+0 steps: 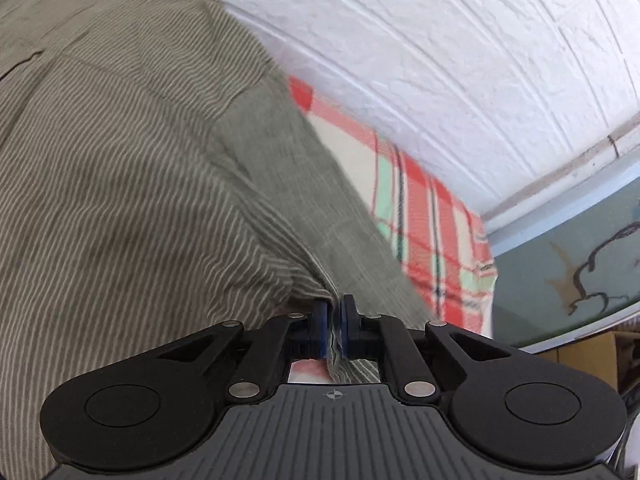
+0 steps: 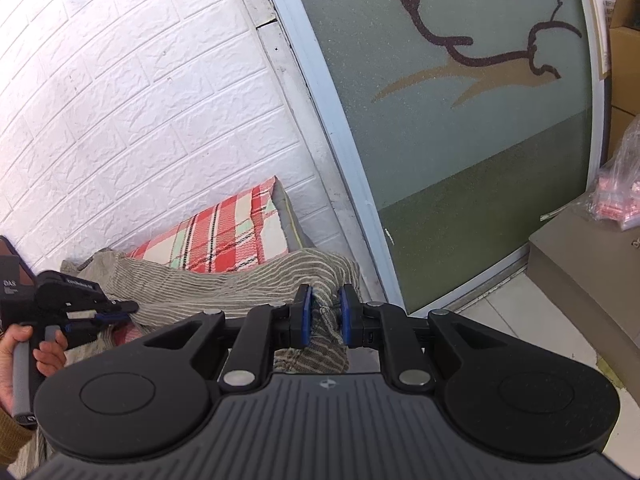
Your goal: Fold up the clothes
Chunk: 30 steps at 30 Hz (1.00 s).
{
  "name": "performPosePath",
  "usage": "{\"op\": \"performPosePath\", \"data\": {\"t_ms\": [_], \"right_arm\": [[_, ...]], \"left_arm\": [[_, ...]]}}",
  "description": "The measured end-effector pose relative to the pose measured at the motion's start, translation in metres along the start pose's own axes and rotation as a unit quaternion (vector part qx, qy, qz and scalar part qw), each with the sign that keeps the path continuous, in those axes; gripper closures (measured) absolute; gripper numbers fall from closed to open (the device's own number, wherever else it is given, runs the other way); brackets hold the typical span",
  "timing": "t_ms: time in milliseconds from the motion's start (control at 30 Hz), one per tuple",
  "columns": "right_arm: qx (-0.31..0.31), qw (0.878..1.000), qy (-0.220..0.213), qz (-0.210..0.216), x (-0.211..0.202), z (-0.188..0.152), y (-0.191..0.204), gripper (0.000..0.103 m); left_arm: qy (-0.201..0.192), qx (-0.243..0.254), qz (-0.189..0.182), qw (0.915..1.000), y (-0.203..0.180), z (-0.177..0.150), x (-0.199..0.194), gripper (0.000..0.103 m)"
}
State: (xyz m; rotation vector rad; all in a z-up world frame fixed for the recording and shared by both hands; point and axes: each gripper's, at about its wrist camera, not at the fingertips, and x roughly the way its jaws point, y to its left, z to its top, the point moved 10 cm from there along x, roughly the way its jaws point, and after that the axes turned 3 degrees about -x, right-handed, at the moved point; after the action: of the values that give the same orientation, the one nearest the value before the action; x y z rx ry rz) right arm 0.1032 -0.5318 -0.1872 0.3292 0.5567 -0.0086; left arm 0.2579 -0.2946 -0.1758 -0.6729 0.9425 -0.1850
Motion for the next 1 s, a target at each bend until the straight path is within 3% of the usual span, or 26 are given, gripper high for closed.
{"op": "performPosePath", "data": {"t_ms": [100,133,167,200,267,333,367,433,467,533,600,700,767,867,933,1000], "right_arm": [[-0.021,0.999,-0.047,0.002,-0.005,0.019,0.006,0.087],[-0.022,0.998,-0.061,0.008,-0.007,0.026,0.008,0.087],[-0.019,0.998,-0.064,0.01,-0.006,0.03,0.007,0.087],[-0.013,0.998,-0.057,0.009,-0.001,0.03,0.005,0.087],[-0.004,1.0,-0.021,-0.006,0.011,0.018,-0.003,0.086],[0.005,0.999,0.024,-0.027,0.022,-0.002,-0.016,0.086],[0.014,0.998,0.045,-0.032,0.027,-0.013,-0.022,0.084],[0.034,0.995,0.086,-0.038,0.035,-0.036,-0.033,0.08],[0.041,0.993,0.097,-0.046,0.038,-0.044,-0.038,0.074],[0.046,0.991,0.105,-0.074,0.038,-0.052,-0.049,0.074],[0.061,0.989,0.097,-0.098,0.032,-0.052,-0.06,0.071],[0.068,0.992,0.055,-0.092,0.018,-0.036,-0.061,0.067],[0.055,0.996,0.028,-0.071,0.011,-0.022,-0.053,0.053],[0.031,0.998,0.018,-0.045,0.021,-0.007,-0.037,0.05],[0.014,0.999,0.028,-0.018,0.034,-0.002,-0.024,0.05],[-0.015,0.999,0.042,0.007,0.049,0.002,-0.008,0.05]], "left_arm": [[-0.022,-0.015,-0.043,0.9987,-0.011,0.013,-0.006,0.1],[-0.021,-0.021,-0.046,0.9985,-0.011,0.015,-0.005,0.096],[-0.015,-0.027,-0.044,0.9985,-0.009,0.015,-0.001,0.083],[-0.003,-0.034,-0.036,0.9988,-0.005,0.011,0.004,0.077],[0.026,-0.049,-0.019,0.9983,0.004,-0.001,0.014,0.075],[0.041,-0.049,-0.015,0.9978,0.013,-0.013,0.019,0.065],[0.039,-0.043,-0.018,0.9982,0.015,-0.017,0.02,0.066],[0.032,-0.019,-0.024,0.999,0.011,-0.018,0.02,0.059],[0.036,-0.014,-0.031,0.9988,0.007,-0.019,0.019,0.047],[0.048,-0.01,-0.049,0.9976,0.0,-0.021,0.016,0.033],[0.066,0.0,-0.084,0.9943,-0.012,-0.021,0.009,0.031],[0.063,0.057,-0.123,0.9887,-0.03,-0.015,-0.016,0.031],[0.031,0.109,-0.117,0.9867,-0.039,-0.003,-0.035,0.029],[-0.032,0.185,-0.071,0.9796,-0.047,0.02,-0.052,0.023],[-0.041,0.257,-0.047,0.9644,-0.054,0.034,-0.052,0.022],[-0.019,0.346,-0.029,0.9375,-0.064,0.047,-0.034,0.022]]}}
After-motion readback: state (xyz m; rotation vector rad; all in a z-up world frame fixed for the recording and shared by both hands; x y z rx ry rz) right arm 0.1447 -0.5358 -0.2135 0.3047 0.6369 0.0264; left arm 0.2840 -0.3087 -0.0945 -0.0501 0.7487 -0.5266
